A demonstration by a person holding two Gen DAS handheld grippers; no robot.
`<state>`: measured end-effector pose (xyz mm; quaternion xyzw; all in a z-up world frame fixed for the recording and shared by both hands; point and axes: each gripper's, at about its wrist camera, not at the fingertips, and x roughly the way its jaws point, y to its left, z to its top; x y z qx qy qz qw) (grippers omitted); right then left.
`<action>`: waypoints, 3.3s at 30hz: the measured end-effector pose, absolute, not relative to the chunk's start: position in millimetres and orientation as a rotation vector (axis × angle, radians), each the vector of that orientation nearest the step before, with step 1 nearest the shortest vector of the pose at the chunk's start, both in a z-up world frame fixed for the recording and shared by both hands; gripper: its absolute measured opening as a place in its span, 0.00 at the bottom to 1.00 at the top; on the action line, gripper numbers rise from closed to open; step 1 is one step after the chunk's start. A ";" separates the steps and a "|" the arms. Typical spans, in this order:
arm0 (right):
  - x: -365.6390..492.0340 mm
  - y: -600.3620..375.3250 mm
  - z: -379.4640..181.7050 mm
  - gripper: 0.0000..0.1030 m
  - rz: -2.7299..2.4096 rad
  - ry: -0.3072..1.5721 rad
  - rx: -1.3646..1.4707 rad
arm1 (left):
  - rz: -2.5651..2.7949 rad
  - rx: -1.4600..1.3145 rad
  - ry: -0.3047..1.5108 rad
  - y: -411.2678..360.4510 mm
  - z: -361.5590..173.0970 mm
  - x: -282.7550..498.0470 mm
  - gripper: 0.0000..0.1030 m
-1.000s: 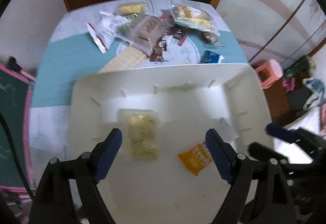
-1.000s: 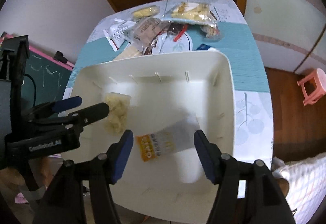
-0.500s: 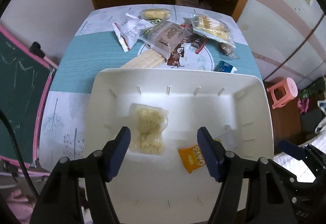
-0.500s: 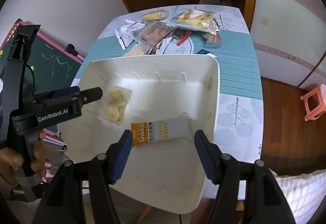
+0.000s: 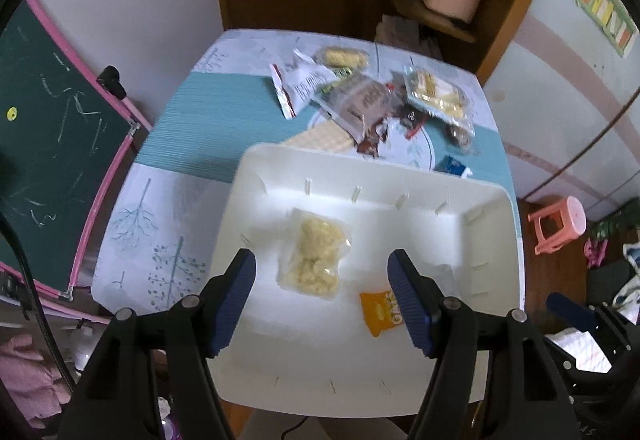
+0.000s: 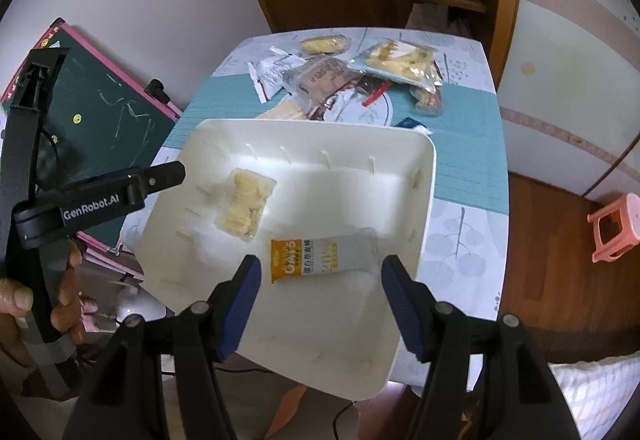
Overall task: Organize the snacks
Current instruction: 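Move both grippers back over the snack pile, then grasp the white printed bag with the left gripper while the right grasps the yellow cake pack, then carry both packs over the tray and release them inside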
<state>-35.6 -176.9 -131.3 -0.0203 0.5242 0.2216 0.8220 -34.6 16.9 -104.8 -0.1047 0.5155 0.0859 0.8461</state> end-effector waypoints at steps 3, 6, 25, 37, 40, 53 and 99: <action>-35.5 -171.6 -124.2 0.61 0.473 1.103 -0.055 | 0.191 -0.217 1.055 24.4 -93.7 -35.7 0.71; -31.7 -169.5 -115.6 0.61 0.464 1.091 -0.045 | 0.188 -0.182 1.022 28.8 -80.9 -30.3 0.75; 74.4 -186.0 -40.4 0.62 0.280 0.991 0.147 | 0.086 -0.028 0.838 82.3 1.6 67.8 0.89; 188.9 -184.9 -54.8 0.62 0.156 1.062 0.232 | 0.003 -0.064 1.053 131.5 -76.2 181.2 0.89; 220.4 -175.3 -70.7 0.72 0.143 1.086 0.235 | -0.013 -0.057 1.107 138.1 -101.2 212.6 0.89; 328.1 -141.6 -188.4 0.98 0.086 1.260 0.152 | -0.098 -0.007 1.299 125.5 -207.8 302.7 0.89; 232.9 -162.9 -81.1 0.87 0.323 1.038 0.320 | -0.155 -0.051 1.051 88.1 -54.5 201.7 0.39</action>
